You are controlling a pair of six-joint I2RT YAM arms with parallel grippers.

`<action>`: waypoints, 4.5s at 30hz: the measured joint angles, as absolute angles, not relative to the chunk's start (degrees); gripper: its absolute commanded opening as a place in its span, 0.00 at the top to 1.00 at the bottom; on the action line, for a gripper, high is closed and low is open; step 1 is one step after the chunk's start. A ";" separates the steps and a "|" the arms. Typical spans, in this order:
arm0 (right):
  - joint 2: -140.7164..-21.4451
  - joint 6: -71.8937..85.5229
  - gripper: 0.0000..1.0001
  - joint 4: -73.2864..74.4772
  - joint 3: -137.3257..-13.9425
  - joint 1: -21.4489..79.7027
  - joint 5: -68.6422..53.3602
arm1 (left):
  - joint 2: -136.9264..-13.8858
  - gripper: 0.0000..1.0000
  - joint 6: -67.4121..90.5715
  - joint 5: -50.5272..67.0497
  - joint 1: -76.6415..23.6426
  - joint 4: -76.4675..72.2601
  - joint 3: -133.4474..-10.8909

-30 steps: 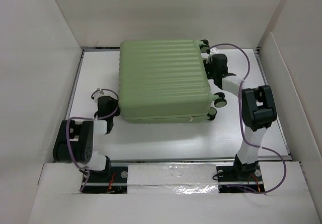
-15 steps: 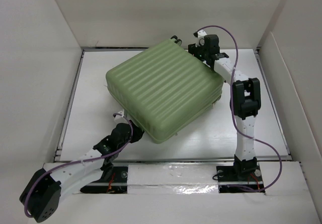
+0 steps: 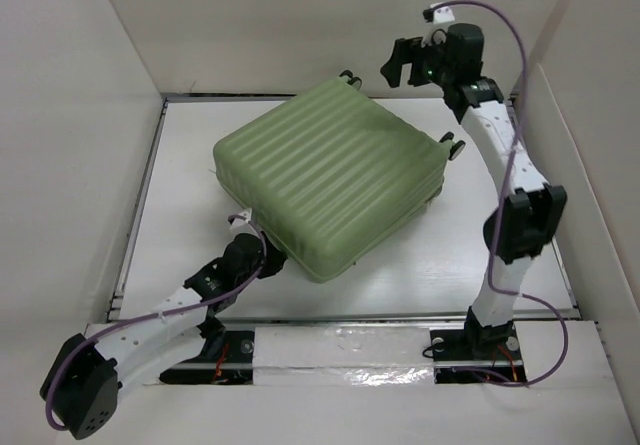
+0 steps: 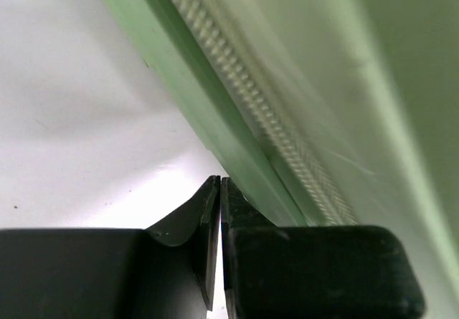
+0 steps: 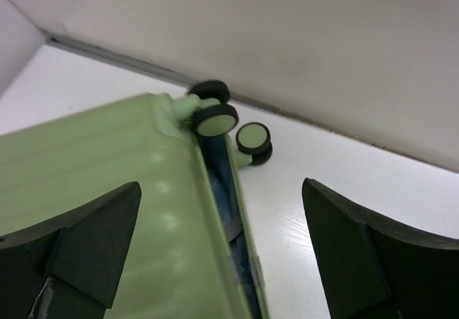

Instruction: Pack the luggage

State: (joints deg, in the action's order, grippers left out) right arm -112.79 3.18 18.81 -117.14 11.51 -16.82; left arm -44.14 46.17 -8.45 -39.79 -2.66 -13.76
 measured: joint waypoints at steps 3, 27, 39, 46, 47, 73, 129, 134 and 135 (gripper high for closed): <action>-100.09 3.51 0.31 14.11 -107.07 10.94 -16.78 | -43.86 0.86 44.71 -8.97 -39.79 -0.32 -15.59; -40.12 15.16 1.00 -3.64 -24.03 11.35 1.17 | -42.94 0.71 39.55 -26.65 -36.97 -2.72 -28.08; -45.23 15.29 1.00 -4.71 -21.47 11.35 2.63 | -47.94 0.41 39.59 -29.74 -22.52 -19.64 -46.17; -45.82 15.46 1.00 -4.89 -21.45 11.16 3.09 | -83.20 0.47 46.00 -2.61 1.61 -23.90 -65.10; -45.98 15.55 1.00 -5.08 -21.37 11.00 3.09 | -88.64 0.47 45.98 0.86 3.01 -22.85 -68.71; -84.64 14.79 1.00 -17.54 -34.59 7.68 -7.14 | -113.49 0.56 52.82 23.79 5.41 -33.87 -58.37; -41.76 9.02 0.74 -8.10 -10.81 31.57 -20.32 | -72.07 1.00 22.00 -7.31 -56.58 -17.19 -71.31; -40.73 9.02 0.73 -8.38 -10.81 31.83 -18.26 | -60.03 1.00 20.80 -14.83 -57.19 -15.86 -57.04; -40.45 9.02 0.71 -8.40 -10.81 31.88 -17.91 | -55.66 1.00 21.17 -17.19 -59.59 -15.62 -53.47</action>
State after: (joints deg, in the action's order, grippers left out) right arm -40.45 9.02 -8.40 -10.81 31.88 -17.91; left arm -55.66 21.17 -17.19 -59.59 -15.62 -53.47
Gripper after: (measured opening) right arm 0.264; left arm 0.003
